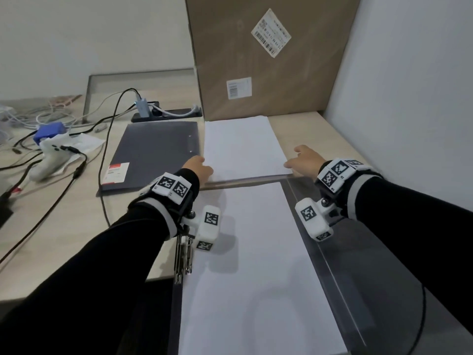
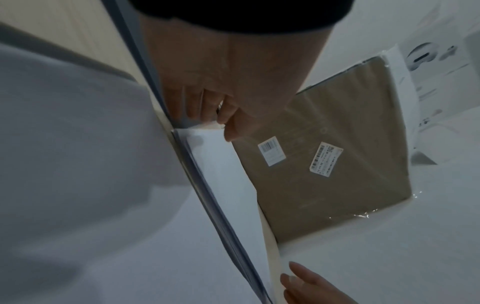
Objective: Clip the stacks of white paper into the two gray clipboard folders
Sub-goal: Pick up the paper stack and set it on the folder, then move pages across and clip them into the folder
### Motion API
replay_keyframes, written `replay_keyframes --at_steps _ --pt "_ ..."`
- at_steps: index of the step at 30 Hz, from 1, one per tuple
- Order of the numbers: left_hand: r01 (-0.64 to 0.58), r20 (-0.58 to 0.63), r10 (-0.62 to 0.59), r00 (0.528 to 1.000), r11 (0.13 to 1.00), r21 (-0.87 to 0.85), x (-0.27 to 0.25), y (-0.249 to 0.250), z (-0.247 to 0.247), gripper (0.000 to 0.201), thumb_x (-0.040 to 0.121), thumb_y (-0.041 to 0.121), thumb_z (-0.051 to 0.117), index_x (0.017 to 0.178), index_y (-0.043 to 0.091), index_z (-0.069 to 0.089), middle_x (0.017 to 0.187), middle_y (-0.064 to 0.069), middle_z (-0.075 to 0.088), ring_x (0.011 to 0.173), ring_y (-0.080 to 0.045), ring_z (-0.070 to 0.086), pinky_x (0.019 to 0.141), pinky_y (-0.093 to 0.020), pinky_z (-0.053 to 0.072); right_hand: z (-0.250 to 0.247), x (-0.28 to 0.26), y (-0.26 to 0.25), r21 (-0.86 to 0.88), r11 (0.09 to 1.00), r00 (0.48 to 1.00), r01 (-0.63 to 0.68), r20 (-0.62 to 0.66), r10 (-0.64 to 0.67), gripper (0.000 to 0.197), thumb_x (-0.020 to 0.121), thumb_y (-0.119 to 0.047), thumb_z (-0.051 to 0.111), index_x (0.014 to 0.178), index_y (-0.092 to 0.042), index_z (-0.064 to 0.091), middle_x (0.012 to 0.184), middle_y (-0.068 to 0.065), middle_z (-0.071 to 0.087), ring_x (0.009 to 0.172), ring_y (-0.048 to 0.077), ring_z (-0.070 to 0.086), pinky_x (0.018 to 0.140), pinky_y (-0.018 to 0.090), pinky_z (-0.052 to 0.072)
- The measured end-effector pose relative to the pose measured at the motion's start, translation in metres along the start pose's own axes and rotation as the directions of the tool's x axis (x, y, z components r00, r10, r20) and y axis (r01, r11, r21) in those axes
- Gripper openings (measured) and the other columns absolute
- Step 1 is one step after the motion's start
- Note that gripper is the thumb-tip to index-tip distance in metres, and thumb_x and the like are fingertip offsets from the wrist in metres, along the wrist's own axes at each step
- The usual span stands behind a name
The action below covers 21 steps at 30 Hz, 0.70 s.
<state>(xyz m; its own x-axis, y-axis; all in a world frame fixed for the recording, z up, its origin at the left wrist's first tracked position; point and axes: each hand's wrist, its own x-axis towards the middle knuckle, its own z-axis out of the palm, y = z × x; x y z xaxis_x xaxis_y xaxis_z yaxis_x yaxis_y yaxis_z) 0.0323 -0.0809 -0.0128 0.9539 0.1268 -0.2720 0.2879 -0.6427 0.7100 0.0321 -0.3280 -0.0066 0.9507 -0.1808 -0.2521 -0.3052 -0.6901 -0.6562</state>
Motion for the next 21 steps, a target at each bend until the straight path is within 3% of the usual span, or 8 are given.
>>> replay_keyframes --at_steps 6,8,10,12,14,16,18,21 --pt "0.054 0.011 -0.054 0.998 0.999 -0.003 0.008 0.007 0.012 0.042 0.098 0.015 0.04 0.139 0.006 0.041 0.142 -0.016 0.044 0.131 -0.03 0.043 0.097 -0.027 0.044 0.015 0.018 -0.002 0.124 0.992 0.996 -0.001 0.089 -0.01 0.069 0.087 -0.021 0.059 0.147 -0.009 0.027 0.15 0.007 0.036 0.136 0.025 0.037 0.11 0.035 0.033" --pt "0.039 0.005 -0.04 0.999 0.998 0.043 0.015 0.005 0.013 0.045 0.098 0.016 0.04 0.142 0.008 0.037 0.14 -0.011 0.043 0.115 -0.022 0.05 0.09 -0.022 0.045 0.02 0.021 -0.001 0.161 0.987 0.993 -0.004 0.118 -0.015 0.072 0.083 -0.024 0.063 0.145 -0.011 0.03 0.15 0.005 0.037 0.136 0.024 0.037 0.112 0.04 0.033" --pt "-0.008 0.0 0.009 1.0 0.998 0.064 0.017 0.006 0.012 0.051 0.094 0.017 0.049 0.142 0.005 0.036 0.104 0.003 0.051 0.092 -0.017 0.044 0.062 -0.012 0.033 0.023 0.025 0.001 0.176 0.984 0.993 -0.007 0.12 -0.014 0.075 0.08 -0.025 0.064 0.145 -0.011 0.029 0.15 0.004 0.037 0.136 0.023 0.037 0.112 0.042 0.033" --pt "-0.006 0.008 0.006 1.0 0.999 0.047 0.02 0.006 0.014 0.035 0.092 0.015 0.052 0.127 0.015 0.046 0.077 0.01 0.037 0.096 -0.015 0.036 0.058 -0.013 0.029 0.024 0.026 0.002 0.167 0.986 0.993 -0.001 0.121 -0.02 0.076 0.079 -0.026 0.064 0.145 -0.012 0.029 0.15 0.004 0.036 0.136 0.023 0.038 0.112 0.041 0.034" --pt "0.031 0.024 -0.031 0.999 0.999 0.022 0.02 0.008 0.012 0.008 0.092 0.011 0.049 0.099 0.014 0.051 0.085 -0.003 0.047 0.096 -0.021 0.044 0.065 -0.02 0.036 0.025 0.026 0.003 0.139 0.99 0.992 -0.001 0.123 -0.016 0.076 0.083 -0.023 0.063 0.147 -0.011 0.025 0.152 0.005 0.032 0.138 0.023 0.035 0.113 0.039 0.031" --pt "0.028 0.008 -0.027 1.0 0.999 -0.041 0.022 0.012 0.012 0.027 0.091 0.01 0.047 0.113 -0.002 0.055 0.117 -0.024 0.055 0.11 -0.035 0.053 0.081 -0.03 0.042 0.025 0.026 0.004 0.098 0.995 0.992 -0.001 0.124 -0.011 0.076 0.085 -0.023 0.062 0.148 -0.01 0.022 0.151 0.006 0.033 0.136 0.023 0.036 0.111 0.035 0.033" --pt "0.034 -0.058 -0.045 0.997 0.984 -0.176 0.025 0.014 0.011 0.048 0.09 0.017 0.049 0.133 -0.004 0.045 0.14 -0.022 0.047 0.125 -0.036 0.049 0.103 -0.038 0.044 0.024 0.026 0.003 0.071 0.997 0.992 -0.002 0.129 -0.007 0.075 0.084 -0.026 0.061 0.147 -0.009 0.025 0.144 0.005 0.04 0.13 0.024 0.042 0.105 0.034 0.037" --pt "0.051 -0.063 -0.094 0.994 0.865 -0.498 0.026 0.022 0.011 0.053 0.089 0.019 0.053 0.136 -0.003 0.042 0.126 -0.017 0.054 0.103 -0.028 0.059 0.088 -0.037 0.055 0.023 0.024 0.002 0.038 0.999 0.99 0.001 0.14 -0.006 0.068 0.083 -0.03 0.06 0.14 -0.006 0.032 0.132 0.008 0.049 0.118 0.025 0.05 0.091 0.033 0.042"
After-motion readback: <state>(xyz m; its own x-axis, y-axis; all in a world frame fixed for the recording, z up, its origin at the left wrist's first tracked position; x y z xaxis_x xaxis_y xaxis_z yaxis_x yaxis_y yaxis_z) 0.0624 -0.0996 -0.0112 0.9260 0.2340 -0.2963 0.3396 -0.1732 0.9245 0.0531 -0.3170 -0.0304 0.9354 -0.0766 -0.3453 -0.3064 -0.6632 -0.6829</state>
